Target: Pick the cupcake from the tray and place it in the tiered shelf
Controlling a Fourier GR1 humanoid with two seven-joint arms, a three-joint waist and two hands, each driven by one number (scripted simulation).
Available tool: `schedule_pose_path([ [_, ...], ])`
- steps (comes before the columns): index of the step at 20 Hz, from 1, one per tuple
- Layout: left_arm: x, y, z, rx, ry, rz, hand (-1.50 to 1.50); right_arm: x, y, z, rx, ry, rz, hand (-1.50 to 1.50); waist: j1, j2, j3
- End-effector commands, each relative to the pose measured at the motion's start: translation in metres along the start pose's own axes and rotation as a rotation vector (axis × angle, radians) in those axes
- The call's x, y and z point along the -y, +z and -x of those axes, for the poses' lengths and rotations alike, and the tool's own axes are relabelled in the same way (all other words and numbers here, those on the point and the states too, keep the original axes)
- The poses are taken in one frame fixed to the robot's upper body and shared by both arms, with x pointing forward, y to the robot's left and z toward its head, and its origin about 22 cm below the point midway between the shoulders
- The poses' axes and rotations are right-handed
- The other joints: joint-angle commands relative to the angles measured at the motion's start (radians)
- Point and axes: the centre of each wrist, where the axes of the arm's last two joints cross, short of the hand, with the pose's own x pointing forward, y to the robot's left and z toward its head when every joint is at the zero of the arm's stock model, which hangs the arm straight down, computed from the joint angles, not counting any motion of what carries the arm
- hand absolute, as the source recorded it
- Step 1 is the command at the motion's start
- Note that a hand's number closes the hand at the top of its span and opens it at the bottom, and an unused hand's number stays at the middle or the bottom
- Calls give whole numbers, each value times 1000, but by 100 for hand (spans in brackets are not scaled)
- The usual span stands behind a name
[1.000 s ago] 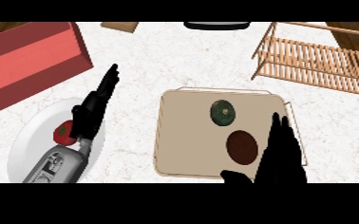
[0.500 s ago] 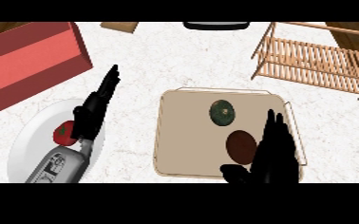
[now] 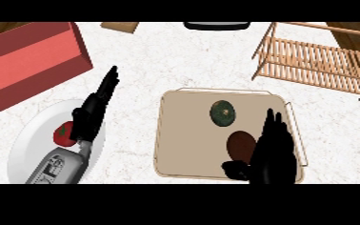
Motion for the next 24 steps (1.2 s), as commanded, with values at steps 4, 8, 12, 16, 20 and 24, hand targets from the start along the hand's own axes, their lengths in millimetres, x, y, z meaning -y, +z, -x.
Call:
schedule_pose_path([
  [4,-7,6,10,-2,-3,-4,0,-5,1,-4,-234,1,-17,-150,0,-1,0],
  [8,-3,2,-10,-12,-3,-6,0,-17,-14,-5,-253,-15,-27,-150,4,-1,1],
  [12,6,3,8,17,10,-10,0,-12,-12,-4,-240,-11,-26,-150,-5,0,0],
  [16,-3,-9,-12,10,-4,-3,0,-38,-9,0,-232,-18,-45,-150,0,-1,1],
  [20,-2,-11,-1,4,3,-9,0,-46,-19,7,-222,-3,-74,-150,-7,1,1],
  [24,15,0,-9,-3,6,1,0,-57,-6,7,-224,6,-91,150,-1,-2,1],
])
